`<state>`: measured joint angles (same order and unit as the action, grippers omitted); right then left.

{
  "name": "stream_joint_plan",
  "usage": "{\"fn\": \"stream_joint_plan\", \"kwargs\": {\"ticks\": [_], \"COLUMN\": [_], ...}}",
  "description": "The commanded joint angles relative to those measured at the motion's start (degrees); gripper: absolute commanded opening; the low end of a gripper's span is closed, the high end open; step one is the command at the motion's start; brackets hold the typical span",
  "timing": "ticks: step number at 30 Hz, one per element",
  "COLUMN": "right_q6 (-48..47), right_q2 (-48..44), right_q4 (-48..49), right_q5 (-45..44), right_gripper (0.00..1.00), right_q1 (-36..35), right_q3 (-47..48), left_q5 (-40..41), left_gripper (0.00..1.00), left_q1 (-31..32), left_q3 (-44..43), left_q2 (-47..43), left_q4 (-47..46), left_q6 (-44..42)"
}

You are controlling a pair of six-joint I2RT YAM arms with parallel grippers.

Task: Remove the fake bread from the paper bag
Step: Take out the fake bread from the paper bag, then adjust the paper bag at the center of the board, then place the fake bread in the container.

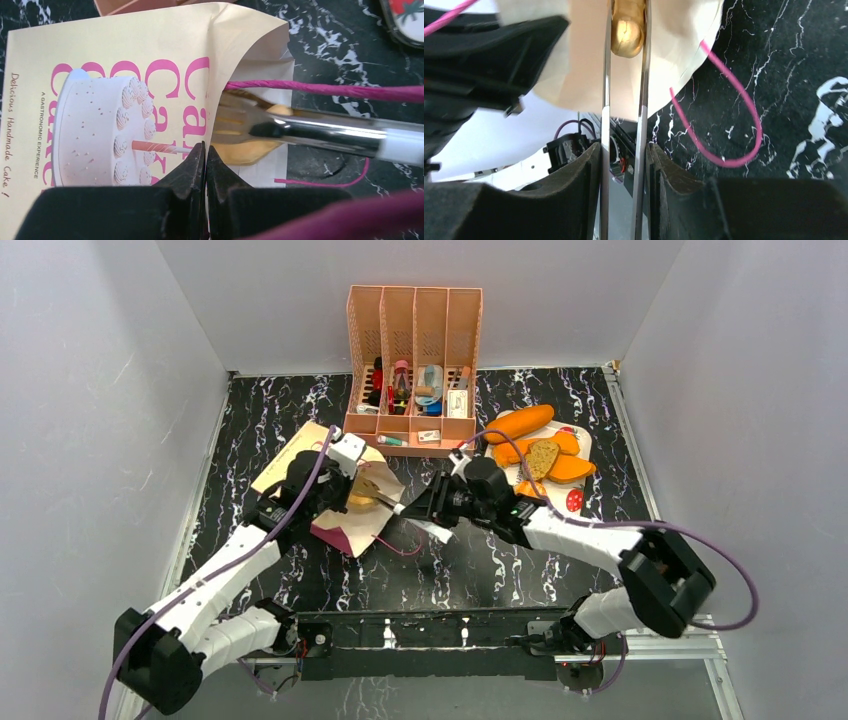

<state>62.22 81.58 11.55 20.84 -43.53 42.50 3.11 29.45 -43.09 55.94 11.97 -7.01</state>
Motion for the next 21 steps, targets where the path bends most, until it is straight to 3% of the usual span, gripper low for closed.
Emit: {"fn": "stream_joint_plan", "kwargs": {"ticks": [1, 13, 21], "right_q6": [-5.3, -9.1, -9.72], "right_q2": [-10.01, -32.94, -41.19], "right_q4": [-4.97, -23.94, -33.62], "right_q5": [-2.11, -17.68, -28.04], "right_gripper": [0.0, 0.0, 0.0], "right_q1": [1.4, 2.25, 2.23], "right_q3": [-0.44, -5.2, -2.66], "left_q5": [7.61, 18.67, 21.97], "left_gripper": [0.0, 0.0, 0.0], "left_q1": [-0.05, -0.01, -0.09], "left_q3": [-2.09, -4.54, -7.5], "left_q2": [3.17, 8.33, 13.25], "left_q4": [-0.8, 0.24, 1.23], "left_q6": [3.44, 7.0, 7.35]}}
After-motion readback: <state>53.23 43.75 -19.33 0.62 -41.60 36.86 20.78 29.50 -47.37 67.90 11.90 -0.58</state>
